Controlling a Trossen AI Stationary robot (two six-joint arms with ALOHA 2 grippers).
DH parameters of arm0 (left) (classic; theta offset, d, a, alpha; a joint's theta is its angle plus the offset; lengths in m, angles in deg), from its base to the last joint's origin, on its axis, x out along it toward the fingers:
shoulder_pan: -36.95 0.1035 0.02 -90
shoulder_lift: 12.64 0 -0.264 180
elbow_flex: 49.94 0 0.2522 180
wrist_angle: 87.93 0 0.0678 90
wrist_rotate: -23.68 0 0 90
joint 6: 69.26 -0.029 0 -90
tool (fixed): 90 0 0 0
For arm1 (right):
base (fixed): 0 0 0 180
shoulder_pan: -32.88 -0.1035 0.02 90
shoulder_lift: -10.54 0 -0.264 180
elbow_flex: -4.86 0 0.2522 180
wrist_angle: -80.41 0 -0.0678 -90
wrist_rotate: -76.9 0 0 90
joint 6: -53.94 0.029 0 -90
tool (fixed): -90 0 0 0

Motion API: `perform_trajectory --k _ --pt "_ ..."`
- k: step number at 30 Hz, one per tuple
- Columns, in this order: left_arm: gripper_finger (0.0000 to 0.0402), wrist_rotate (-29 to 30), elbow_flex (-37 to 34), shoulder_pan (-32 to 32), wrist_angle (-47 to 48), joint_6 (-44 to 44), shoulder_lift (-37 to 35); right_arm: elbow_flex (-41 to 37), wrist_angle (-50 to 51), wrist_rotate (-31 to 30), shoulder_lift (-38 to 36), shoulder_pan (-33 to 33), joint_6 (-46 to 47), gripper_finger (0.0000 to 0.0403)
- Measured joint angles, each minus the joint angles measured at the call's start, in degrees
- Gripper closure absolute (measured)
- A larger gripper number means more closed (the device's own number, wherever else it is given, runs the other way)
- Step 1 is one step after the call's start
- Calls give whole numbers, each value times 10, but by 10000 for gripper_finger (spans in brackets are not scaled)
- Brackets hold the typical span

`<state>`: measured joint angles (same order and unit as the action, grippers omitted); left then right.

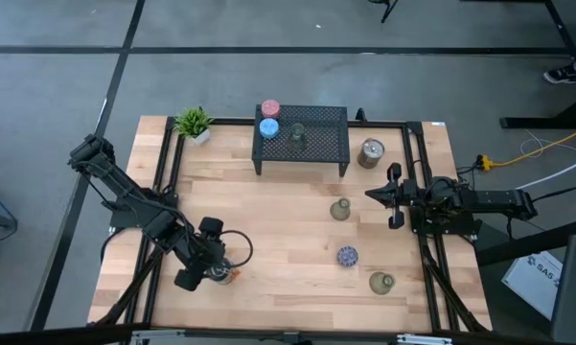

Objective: Pick & Place candle stick holders
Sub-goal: Put the bottom silver scented candle on the shelf

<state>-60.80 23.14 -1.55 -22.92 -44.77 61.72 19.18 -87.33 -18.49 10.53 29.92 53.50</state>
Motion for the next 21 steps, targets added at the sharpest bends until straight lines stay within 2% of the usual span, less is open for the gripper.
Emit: perform_trajectory --k 17,21 --pt "1 8 0 0 0 -32 0 0 0 0 0 0 0 402" --pt "1 -9 0 0 0 -27 0 0 0 0 0 0 0 402"
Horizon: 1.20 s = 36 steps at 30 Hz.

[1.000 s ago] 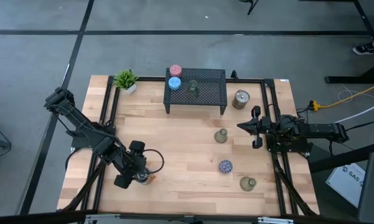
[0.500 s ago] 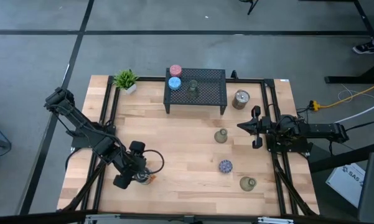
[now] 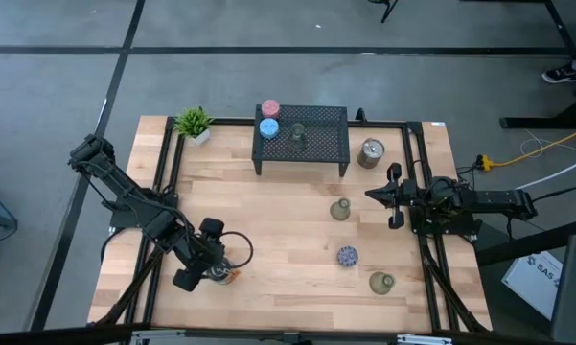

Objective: Pick & Place candle stick holders
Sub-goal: Put the bottom silver scented candle on the shelf

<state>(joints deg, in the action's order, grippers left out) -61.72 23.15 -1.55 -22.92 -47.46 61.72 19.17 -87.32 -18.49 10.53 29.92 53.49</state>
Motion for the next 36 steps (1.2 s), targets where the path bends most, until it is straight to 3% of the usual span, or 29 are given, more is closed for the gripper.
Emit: perform_trajectory --k 8,36 --pt "1 -4 0 10 0 33 0 0 0 0 0 0 0 402" --pt "1 -48 0 53 0 24 0 0 0 0 0 0 0 402"
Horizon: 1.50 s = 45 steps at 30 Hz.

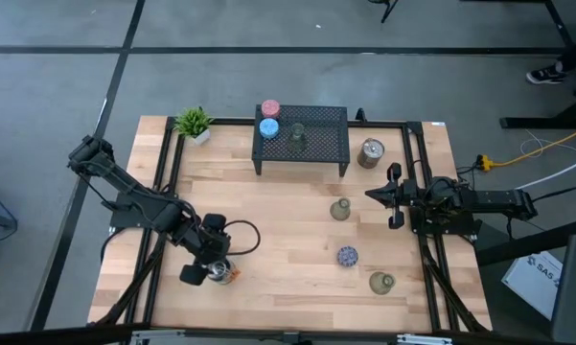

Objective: Pick & Place candle stick holders
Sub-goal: Put the bottom silver scented candle on the shelf

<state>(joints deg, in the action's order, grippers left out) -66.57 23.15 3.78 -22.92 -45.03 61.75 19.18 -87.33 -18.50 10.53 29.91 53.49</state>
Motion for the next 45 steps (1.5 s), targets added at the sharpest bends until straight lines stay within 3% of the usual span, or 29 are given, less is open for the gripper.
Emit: perform_trajectory --k 22,45 --pt "2 -11 1 -34 -19 11 62 0 0 0 0 0 0 402" --pt "2 11 1 -38 -18 22 67 0 0 0 0 0 0 402"
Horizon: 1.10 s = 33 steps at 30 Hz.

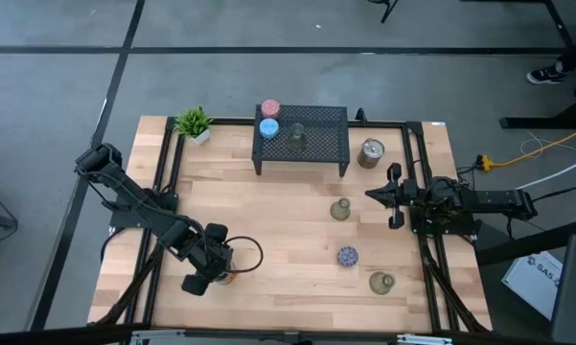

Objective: Pick & Place candle stick holders
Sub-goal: Put the bottom silver scented candle on the shelf

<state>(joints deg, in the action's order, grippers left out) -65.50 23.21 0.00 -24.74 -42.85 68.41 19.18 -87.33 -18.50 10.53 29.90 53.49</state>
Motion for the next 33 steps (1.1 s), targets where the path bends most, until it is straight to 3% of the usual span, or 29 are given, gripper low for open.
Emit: perform_trajectory --k 33 --pt "10 2 -1 0 -15 -6 42 0 0 0 0 0 0 402"
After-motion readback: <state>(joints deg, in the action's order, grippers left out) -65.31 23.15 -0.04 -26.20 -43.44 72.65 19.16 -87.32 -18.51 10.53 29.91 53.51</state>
